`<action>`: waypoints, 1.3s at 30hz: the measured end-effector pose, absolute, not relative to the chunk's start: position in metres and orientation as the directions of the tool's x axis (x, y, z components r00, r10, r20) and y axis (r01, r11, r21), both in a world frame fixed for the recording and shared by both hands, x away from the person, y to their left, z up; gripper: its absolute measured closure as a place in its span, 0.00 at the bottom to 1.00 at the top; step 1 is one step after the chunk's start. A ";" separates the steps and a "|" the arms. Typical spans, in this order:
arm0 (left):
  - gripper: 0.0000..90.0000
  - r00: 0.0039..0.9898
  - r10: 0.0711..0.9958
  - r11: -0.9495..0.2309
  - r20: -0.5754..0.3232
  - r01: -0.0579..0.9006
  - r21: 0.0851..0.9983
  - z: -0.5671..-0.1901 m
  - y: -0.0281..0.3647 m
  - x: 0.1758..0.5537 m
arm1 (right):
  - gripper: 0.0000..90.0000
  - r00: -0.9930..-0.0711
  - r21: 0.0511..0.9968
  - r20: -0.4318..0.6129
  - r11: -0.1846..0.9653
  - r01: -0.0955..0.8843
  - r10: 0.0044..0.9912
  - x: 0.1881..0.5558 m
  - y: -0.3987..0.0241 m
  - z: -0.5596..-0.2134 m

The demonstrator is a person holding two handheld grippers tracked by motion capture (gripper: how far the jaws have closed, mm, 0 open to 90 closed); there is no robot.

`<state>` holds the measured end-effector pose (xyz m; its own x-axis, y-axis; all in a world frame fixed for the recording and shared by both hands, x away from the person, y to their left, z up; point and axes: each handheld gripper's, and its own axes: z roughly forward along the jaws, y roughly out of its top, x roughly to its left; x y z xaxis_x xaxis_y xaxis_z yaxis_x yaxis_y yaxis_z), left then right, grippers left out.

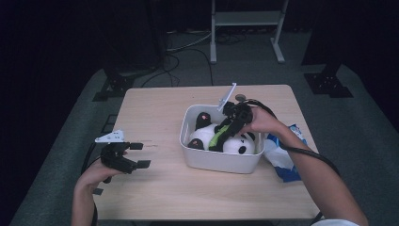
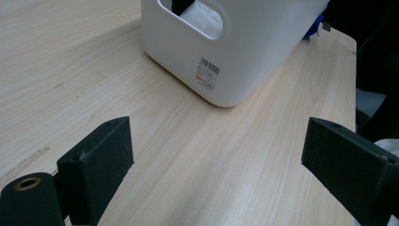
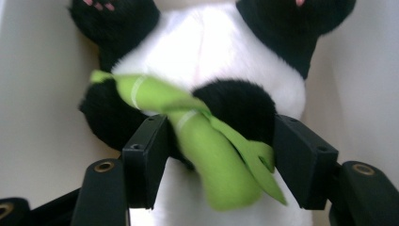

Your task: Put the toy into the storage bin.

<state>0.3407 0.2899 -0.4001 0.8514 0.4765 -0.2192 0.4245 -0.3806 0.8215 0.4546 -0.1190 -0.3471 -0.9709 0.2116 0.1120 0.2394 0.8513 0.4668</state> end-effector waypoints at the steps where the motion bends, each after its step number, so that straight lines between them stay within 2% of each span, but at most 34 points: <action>1: 0.09 0.852 0.476 -0.383 -0.219 0.425 0.820 -0.400 0.290 0.341 | 0.40 -0.969 0.477 0.119 0.844 0.246 0.215 0.455 -0.120 -0.346; 39: 0.09 0.850 0.480 -0.386 -0.218 0.427 0.818 -0.403 0.288 0.343 | 0.32 -0.954 0.576 0.101 0.765 0.287 0.282 0.443 -0.154 -0.303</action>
